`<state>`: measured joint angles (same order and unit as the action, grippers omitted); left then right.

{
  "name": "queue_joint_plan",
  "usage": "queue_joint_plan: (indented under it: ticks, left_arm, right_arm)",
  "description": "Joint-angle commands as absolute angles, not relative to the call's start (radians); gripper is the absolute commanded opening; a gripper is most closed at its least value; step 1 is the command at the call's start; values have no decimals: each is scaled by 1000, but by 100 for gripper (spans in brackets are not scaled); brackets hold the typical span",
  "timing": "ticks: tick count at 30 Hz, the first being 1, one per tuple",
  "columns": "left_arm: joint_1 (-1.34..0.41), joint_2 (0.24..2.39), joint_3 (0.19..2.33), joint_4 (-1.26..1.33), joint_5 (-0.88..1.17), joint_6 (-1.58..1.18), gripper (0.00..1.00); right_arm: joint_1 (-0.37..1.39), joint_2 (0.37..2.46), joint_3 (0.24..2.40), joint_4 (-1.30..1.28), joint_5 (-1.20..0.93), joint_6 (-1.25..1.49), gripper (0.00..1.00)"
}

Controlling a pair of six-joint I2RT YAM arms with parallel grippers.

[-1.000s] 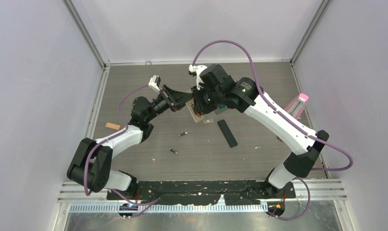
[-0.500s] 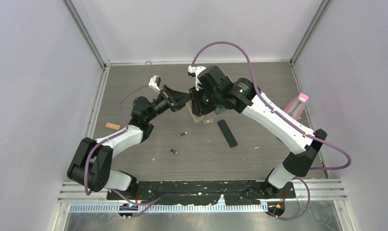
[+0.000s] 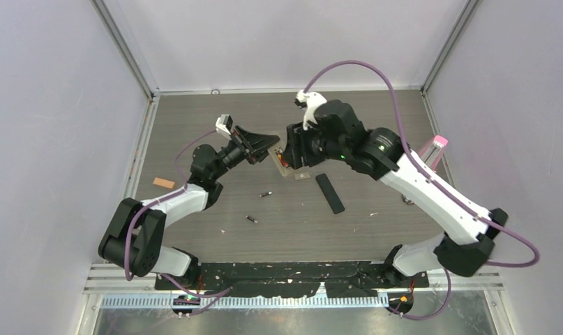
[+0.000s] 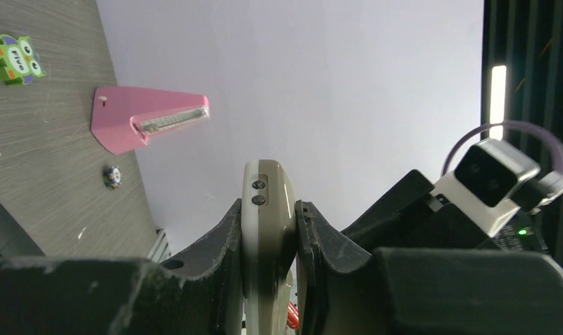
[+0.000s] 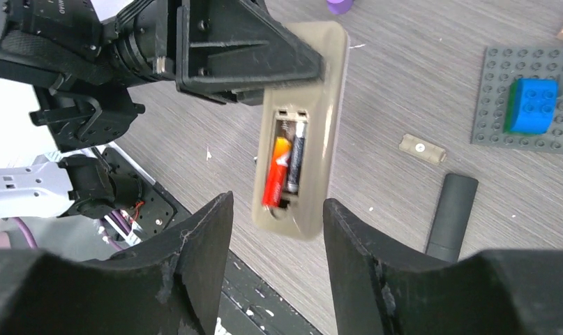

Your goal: Load the batteries into the remote control

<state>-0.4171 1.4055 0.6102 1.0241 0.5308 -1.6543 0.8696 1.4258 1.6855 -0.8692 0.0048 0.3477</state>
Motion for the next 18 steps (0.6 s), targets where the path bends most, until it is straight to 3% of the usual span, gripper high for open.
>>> queue_joint_plan:
  ticks: [1, 6, 11, 18]
  left_arm:
    - [-420, 1371, 600, 1139, 474, -1764, 0]
    - [-427, 1335, 601, 1128, 440, -1815, 0]
    - [-434, 1320, 614, 1111, 443, -1836, 0]
    - [-439, 1304, 606, 1100, 442, -1829, 0]
  right_arm:
    - [863, 1266, 1544, -676, 78, 373, 56]
    - [859, 1139, 1348, -505, 49, 376, 60]
    - [860, 1128, 1322, -473, -40, 368, 63]
    - [859, 1136, 1326, -479, 16, 414, 59]
